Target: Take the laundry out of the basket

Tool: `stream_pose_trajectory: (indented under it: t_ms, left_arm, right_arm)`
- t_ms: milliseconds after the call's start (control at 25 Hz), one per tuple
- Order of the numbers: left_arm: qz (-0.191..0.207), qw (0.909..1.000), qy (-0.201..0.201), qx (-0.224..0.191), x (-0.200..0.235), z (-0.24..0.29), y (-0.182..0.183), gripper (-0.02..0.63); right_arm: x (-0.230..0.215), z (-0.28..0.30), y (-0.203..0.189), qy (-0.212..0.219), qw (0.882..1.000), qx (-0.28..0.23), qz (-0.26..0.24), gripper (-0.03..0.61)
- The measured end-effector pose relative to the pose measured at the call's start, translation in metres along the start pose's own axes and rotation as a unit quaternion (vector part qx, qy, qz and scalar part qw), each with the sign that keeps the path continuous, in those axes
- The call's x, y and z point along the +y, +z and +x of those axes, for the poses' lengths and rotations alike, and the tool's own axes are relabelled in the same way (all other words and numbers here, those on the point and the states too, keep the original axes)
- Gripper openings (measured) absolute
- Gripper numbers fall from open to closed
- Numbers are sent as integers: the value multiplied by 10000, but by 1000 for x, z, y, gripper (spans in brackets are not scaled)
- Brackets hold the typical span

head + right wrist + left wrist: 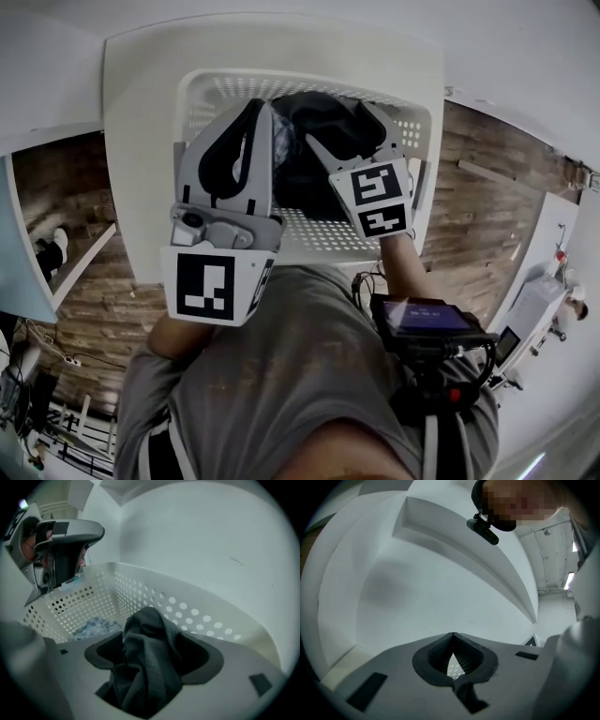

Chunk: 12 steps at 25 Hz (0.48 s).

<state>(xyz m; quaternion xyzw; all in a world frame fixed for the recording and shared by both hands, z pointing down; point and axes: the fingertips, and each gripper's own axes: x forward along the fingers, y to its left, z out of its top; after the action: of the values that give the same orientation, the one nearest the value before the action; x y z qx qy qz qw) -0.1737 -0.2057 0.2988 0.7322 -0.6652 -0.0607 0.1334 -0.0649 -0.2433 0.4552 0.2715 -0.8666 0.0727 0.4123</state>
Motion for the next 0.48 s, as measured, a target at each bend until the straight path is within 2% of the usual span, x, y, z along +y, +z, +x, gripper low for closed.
stream_pose_trajectory:
  t_ms: [200,240,360,480]
  left_arm:
    - [-215,9997,76,106,10,0,-6,8]
    - [-239,9996,90,121,11,0,-7,8]
    - [-258,9995,134,101,17,2,-6,8]
    - [-206,9997,140,71,20,4,-6,8]
  right_arm:
    - [-2,12,-15,-110,9984,476,-285,380]
    - [-4,13,-16,-183,9979,525,-334,361]
    - [-13,13,-16,-380,9974,530,-320,247]
    - [-17,14,-14,-398,9975,503,-289,172]
